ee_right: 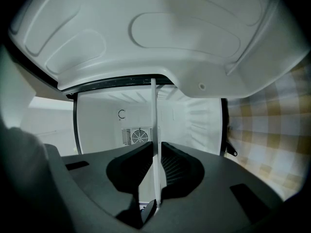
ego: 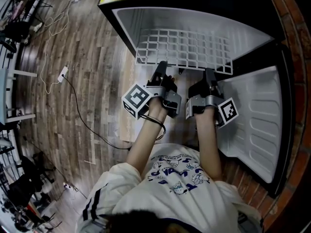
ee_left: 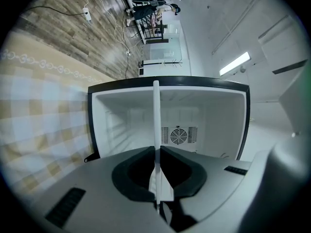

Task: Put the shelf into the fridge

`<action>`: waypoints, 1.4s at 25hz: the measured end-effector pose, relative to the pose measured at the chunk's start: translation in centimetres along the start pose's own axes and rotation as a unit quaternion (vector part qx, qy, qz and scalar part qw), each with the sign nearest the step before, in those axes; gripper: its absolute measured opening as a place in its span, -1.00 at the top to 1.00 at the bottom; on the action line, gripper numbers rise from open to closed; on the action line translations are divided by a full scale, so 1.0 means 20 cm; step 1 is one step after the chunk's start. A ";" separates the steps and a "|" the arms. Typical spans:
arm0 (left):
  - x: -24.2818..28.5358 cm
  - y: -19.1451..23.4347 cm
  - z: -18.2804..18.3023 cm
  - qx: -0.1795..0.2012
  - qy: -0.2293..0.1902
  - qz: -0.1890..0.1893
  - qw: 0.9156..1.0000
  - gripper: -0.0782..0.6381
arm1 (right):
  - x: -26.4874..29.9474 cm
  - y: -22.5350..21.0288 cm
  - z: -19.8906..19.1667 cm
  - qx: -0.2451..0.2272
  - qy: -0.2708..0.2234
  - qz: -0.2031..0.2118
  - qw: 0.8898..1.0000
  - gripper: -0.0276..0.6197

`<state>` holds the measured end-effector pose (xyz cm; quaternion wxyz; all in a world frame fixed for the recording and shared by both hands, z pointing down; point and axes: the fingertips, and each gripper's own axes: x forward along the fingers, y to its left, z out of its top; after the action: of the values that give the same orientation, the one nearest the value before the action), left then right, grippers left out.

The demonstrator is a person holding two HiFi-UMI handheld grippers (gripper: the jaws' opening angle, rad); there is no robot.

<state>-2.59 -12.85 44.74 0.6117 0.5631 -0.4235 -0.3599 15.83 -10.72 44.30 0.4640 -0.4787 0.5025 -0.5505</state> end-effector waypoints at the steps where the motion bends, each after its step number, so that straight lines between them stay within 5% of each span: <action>1: 0.00 0.00 0.00 0.001 0.000 0.001 1.000 0.67 | 0.00 0.00 0.00 0.000 0.000 0.000 1.000 0.76; 35: 0.00 0.02 0.00 0.006 -0.002 0.000 1.000 0.68 | 0.01 -0.02 0.00 0.000 -0.003 0.004 1.000 0.76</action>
<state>-2.58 -12.88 45.13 0.6077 0.5655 -0.4270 -0.3585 15.76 -10.83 44.65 0.4679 -0.4786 0.5029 -0.5470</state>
